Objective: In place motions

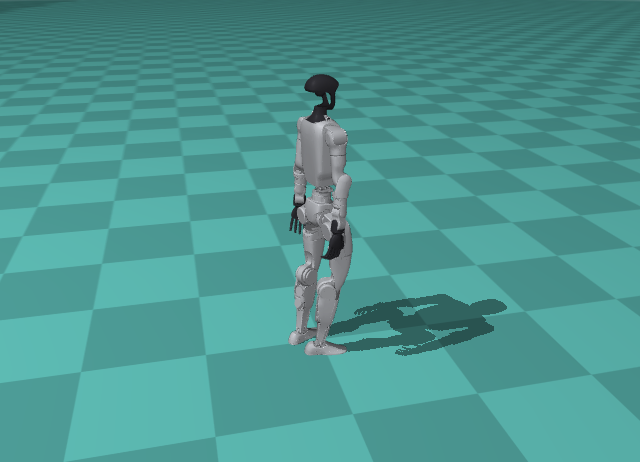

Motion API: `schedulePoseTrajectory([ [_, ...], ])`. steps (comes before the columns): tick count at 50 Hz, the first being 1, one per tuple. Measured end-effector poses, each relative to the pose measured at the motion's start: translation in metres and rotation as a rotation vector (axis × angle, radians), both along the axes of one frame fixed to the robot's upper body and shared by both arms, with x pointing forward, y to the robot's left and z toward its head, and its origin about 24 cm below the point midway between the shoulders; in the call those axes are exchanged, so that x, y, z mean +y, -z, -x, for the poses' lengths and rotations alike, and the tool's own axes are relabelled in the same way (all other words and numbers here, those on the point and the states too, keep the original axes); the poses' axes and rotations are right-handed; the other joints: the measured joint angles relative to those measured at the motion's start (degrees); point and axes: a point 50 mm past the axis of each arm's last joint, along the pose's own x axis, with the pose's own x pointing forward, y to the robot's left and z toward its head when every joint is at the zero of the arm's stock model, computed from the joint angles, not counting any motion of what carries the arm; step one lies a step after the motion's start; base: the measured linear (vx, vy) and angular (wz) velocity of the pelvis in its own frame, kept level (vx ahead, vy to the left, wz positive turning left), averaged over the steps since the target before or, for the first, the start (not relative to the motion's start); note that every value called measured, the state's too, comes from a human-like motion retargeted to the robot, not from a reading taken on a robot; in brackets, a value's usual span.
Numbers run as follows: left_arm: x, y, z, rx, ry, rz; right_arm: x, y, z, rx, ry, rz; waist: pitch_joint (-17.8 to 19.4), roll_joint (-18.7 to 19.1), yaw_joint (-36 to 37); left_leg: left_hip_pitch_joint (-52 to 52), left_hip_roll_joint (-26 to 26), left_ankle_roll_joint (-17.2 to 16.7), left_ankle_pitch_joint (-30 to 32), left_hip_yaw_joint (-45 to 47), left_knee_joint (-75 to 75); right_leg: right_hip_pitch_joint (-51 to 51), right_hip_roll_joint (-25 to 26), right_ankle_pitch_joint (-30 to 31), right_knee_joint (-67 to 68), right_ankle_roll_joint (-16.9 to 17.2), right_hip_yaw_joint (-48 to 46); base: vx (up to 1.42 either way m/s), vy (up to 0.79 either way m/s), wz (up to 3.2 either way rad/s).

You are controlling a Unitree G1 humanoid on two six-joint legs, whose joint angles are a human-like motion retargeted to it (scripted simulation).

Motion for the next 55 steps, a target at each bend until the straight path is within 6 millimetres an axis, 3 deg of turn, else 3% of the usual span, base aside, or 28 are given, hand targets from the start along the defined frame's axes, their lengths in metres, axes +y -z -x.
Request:
schedulePoseTrajectory([
  [8, 0.006, -0.001, 0.002, -0.043, -0.188, -0.047, -0.006, -0.001, -0.006, -0.021, 0.030, 0.013, 2.5, -1.7, 2.2, -6.3, -0.6, 0.6, 2.0, -3.3, 5.5, 0.3, -1.8, -2.0, -0.9, -0.2, -5.7, -0.14, -0.02, 0.70],
  [16, -0.002, 0.000, 0.012, -0.031, -0.201, -0.057, -0.026, -0.005, 0.000, -0.001, 0.042, 0.079, 5.5, -0.8, 7.7, -10.0, -2.3, 0.2, 4.0, -0.5, 6.8, 1.3, -3.7, -3.1, -2.1, 0.1, -15.0, -0.18, 0.14, 1.15],
  [18, -0.005, -0.001, 0.020, -0.010, -0.203, -0.058, -0.030, -0.006, 0.001, 0.004, 0.041, 0.095, 5.9, -0.4, 9.4, -10.4, -2.5, -1.1, 4.1, 0.3, 6.5, 1.5, -4.0, -3.3, -2.4, 0.3, -17.2, -0.18, 0.18, 1.11],
  [21, -0.009, -0.002, 0.035, 0.032, -0.210, -0.064, -0.033, -0.006, 0.000, 0.001, 0.043, 0.109, 6.0, -0.1, 11.4, -10.0, -1.5, -2.7, 4.1, 7.2, 5.4, 1.8, -4.5, -3.5, -2.7, 0.7, -20.4, -0.15, 0.18, 1.14],
  [27, -0.015, -0.007, 0.062, 0.119, -0.230, -0.082, -0.033, -0.005, -0.007, -0.035, 0.041, 0.108, 5.9, -0.6, 13.1, -7.8, -0.4, -2.4, 4.4, 21.1, 3.4, 3.1, -5.8, -3.9, -3.1, 2.4, -27.4, -0.10, 0.12, 1.39],
  [33, -0.026, -0.010, 0.080, 0.181, -0.267, -0.078, -0.030, -0.003, -0.020, -0.086, 0.029, 0.094, 4.5, -2.4, 12.3, -3.3, -0.9, 3.5, 5.3, 39.5, 2.1, 4.2, -7.6, -3.5, -2.7, 5.5, -33.3, -0.02, 0.07, 1.48],
  [36, -0.032, -0.011, 0.085, 0.199, -0.297, -0.068, -0.027, -0.002, -0.027, -0.111, 0.019, 0.085, 3.3, -1.6, 11.2, -2.2, -1.7, 2.0, 7.0, 40.2, 0.0, 5.0, -6.1, -3.0, -2.4, 7.1, -35.2, 0.09, 0.10, 1.15],
  [38, -0.036, -0.012, 0.088, 0.213, -0.312, -0.060, -0.024, -0.001, -0.029, -0.118, 0.014, 0.078, 2.4, -1.1, 11.1, -2.5, -2.9, 1.4, 7.1, 34.3, -2.1, 5.6, -5.1, -2.3, -2.3, 7.9, -35.7, 0.18, 0.12, 0.59],
  [41, -0.038, -0.011, 0.085, 0.214, -0.324, -0.053, -0.017, 0.000, -0.031, -0.125, 0.021, 0.063, 1.9, -1.8, 11.9, -3.0, -4.2, 2.1, 7.7, 32.0, -3.3, 6.3, -5.3, -0.6, -1.8, 8.6, -35.6, 0.13, 0.13, 0.23],
  [46, -0.027, -0.005, 0.062, 0.121, -0.290, -0.072, -0.007, 0.002, -0.042, -0.172, 0.043, 0.007, 2.8, -2.5, 13.6, -1.8, -6.0, 2.8, 7.5, 29.2, -5.2, 8.3, -5.2, 1.6, -0.9, 9.5, -36.9, 0.07, 0.10, 0.30],
  [50, -0.019, -0.003, 0.048, 0.082, -0.269, -0.094, -0.007, 0.003, -0.038, -0.178, -0.007, 0.014, 2.3, -3.0, 18.7, -2.4, -7.1, 4.8, 7.7, 31.3, -6.5, 8.5, -5.2, 4.2, 0.0, 9.2, -32.2, 0.13, 0.17, -0.23],
  [52, -0.015, -0.002, 0.039, 0.057, -0.262, -0.090, -0.009, 0.002, -0.034, -0.167, -0.006, 0.033, 1.2, -2.8, 12.4, -2.1, -7.3, 4.1, 7.1, 23.2, -5.7, 9.8, -5.3, 5.8, 0.5, 10.4, -39.3, 0.08, 0.14, 2.29],
  [55, -0.012, -0.001, 0.027, 0.023, -0.272, -0.080, -0.013, 0.001, -0.025, -0.138, 0.001, 0.044, 0.8, -2.5, 12.3, -2.4, -7.7, 5.0, 7.1, 21.9, -6.2, 10.4, -5.5, 9.1, 2.1, 10.4, -40.3, 0.10, 0.14, 0.76],
])
